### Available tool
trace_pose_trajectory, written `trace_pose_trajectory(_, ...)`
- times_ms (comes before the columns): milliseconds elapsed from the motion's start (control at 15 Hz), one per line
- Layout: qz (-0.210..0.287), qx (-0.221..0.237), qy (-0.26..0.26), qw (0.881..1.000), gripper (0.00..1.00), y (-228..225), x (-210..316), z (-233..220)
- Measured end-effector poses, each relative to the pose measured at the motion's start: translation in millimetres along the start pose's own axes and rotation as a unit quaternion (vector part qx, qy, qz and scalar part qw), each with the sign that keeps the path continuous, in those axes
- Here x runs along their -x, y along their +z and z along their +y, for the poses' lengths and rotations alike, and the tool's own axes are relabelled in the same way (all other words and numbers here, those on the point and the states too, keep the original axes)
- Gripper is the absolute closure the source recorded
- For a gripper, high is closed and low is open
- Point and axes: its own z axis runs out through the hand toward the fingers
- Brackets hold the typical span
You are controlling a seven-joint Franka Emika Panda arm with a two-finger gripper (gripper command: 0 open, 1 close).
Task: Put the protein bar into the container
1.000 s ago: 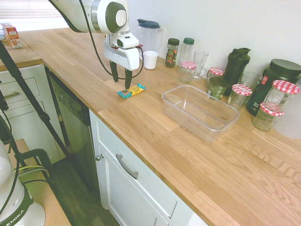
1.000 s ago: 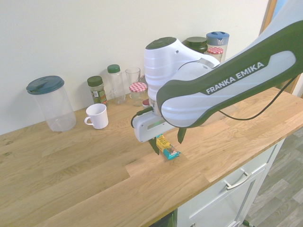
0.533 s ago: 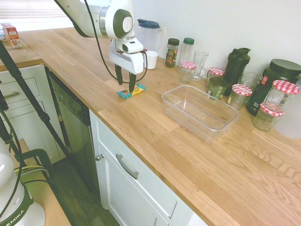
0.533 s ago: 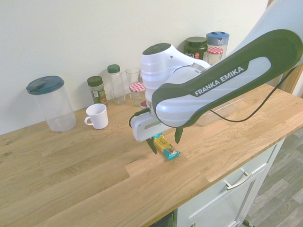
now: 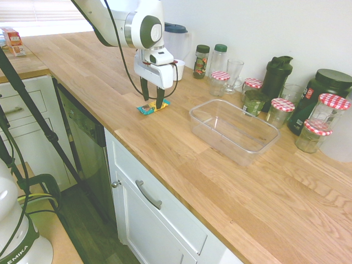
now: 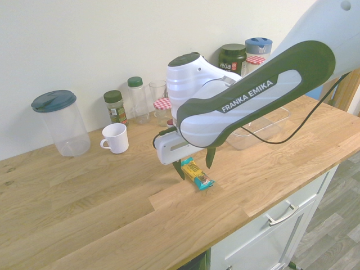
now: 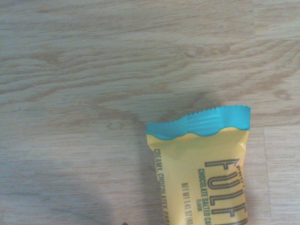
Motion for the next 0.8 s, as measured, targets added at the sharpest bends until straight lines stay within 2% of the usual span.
trace_pose_trajectory(267,-0.004,0.005,-0.002,1.000,0.00,9.5,-1.1,-4.7)
trace_pose_trajectory(333,-0.004,0.005,-0.003,1.000,1.00,9.7,-1.4,-5.1)
trace_pose_trajectory(800,-0.012,0.006,-0.013,1.000,1.00,10.9,-8.4,-2.6)
